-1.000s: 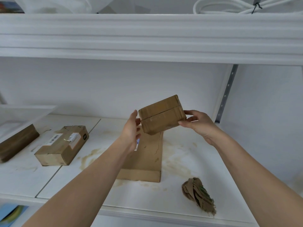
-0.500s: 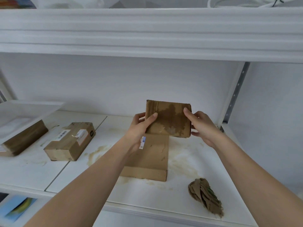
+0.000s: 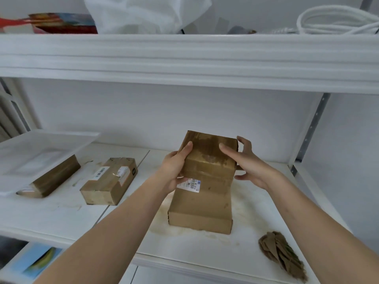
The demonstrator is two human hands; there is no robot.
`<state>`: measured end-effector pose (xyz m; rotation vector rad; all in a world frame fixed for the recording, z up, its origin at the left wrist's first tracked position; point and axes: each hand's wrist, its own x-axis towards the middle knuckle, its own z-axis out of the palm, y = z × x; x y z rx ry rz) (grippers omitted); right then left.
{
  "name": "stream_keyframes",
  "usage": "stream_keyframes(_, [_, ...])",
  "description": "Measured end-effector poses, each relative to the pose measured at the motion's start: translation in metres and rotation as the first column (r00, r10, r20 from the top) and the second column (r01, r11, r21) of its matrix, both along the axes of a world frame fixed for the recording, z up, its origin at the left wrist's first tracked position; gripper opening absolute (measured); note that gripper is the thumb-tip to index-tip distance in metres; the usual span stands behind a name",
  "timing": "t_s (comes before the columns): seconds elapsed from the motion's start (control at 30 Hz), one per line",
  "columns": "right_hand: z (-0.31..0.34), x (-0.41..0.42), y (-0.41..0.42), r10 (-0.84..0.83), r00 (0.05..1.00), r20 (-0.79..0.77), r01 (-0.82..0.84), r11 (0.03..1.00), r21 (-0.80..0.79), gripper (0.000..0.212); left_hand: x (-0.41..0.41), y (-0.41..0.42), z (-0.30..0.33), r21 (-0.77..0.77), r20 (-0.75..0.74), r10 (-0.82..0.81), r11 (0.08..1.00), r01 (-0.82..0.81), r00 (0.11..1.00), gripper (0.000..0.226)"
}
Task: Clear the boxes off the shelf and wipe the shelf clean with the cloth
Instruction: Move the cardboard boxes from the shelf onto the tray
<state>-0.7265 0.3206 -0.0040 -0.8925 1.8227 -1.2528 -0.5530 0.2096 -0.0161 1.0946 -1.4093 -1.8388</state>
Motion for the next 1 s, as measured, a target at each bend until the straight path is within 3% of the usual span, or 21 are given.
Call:
stream_keyframes(0.13, [-0.001, 0.030, -0.023, 0.091, 0.996, 0.000, -0.091, 0.996, 0.017, 0.111, 0.030, -0.017, 0.004, 0.022, 0.034, 0.034, 0.999, -0.035, 0.999, 0.057])
stream_keyframes(0.37, [0.003, 0.094, -0.059, 0.039, 0.995, 0.091, -0.044, 0.998, 0.054, 0.077, 0.099, -0.056, 0.009, 0.032, 0.048, 0.041, 0.999, -0.042, 0.998, 0.069])
stream_keyframes(0.5, [0.010, 0.127, -0.081, 0.024, 0.993, 0.112, -0.037, 0.992, 0.118, 0.062, 0.138, -0.077, 0.011, -0.010, 0.033, -0.021, 1.000, 0.021, 0.999, 0.062])
stream_keyframes(0.63, [0.012, 0.162, -0.105, 0.047, 0.994, 0.097, -0.062, 0.986, 0.154, 0.041, 0.173, -0.097, 0.014, -0.045, 0.008, 0.017, 0.999, -0.017, 1.000, 0.059])
stream_keyframes(0.73, [0.010, 0.187, -0.124, 0.010, 0.993, 0.118, -0.025, 0.993, 0.118, 0.037, 0.195, -0.114, 0.015, -0.047, 0.016, 0.040, 0.998, -0.039, 0.999, 0.066])
stream_keyframes(0.83, [0.007, 0.207, -0.137, -0.037, 0.988, 0.150, 0.028, 0.998, 0.063, 0.049, 0.210, -0.127, 0.017, -0.041, 0.018, 0.049, 0.998, -0.048, 0.999, 0.069])
stream_keyframes(1.0, [0.010, 0.228, -0.144, 0.064, 0.971, 0.229, -0.069, 0.998, 0.015, 0.032, 0.221, -0.141, 0.015, 0.003, -0.032, 0.059, 0.998, -0.059, 0.998, 0.052])
